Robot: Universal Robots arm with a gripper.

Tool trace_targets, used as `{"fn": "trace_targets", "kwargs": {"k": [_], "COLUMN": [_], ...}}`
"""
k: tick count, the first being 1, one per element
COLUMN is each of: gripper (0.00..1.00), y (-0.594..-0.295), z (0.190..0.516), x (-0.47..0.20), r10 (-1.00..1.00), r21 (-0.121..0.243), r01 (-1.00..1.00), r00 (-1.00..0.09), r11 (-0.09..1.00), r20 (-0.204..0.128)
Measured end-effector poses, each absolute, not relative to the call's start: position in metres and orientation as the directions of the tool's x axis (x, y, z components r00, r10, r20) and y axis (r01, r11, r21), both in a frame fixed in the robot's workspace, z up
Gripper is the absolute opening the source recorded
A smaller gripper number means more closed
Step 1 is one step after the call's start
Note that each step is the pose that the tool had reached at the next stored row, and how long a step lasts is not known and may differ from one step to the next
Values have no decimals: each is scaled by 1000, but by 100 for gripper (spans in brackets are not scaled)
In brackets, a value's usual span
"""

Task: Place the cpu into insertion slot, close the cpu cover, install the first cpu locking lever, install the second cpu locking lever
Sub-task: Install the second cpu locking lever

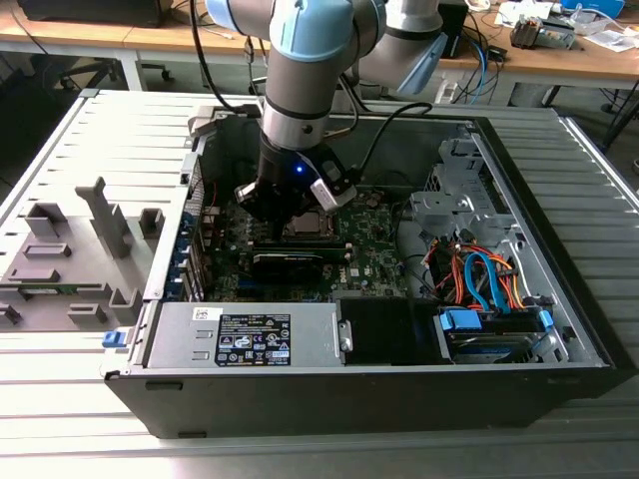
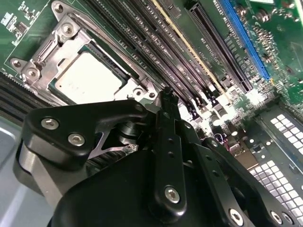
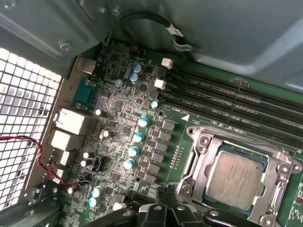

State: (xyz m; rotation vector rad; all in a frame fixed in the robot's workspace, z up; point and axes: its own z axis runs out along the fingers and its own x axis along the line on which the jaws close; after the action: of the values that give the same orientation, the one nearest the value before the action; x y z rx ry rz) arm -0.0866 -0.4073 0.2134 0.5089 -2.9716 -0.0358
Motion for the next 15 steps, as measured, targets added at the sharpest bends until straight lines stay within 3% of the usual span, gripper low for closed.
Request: {"fn": "trace_targets", "kwargs": {"k": [9, 15], "gripper": [11, 11], "y": [-407, -407], "z": [213, 239], "x": [-87, -86], "r10": [-345, -345], "r21": [61, 61], "r01": [-340, -340], "r00": [-932, -932], "r11": [939, 938], "r20": [114, 114]}}
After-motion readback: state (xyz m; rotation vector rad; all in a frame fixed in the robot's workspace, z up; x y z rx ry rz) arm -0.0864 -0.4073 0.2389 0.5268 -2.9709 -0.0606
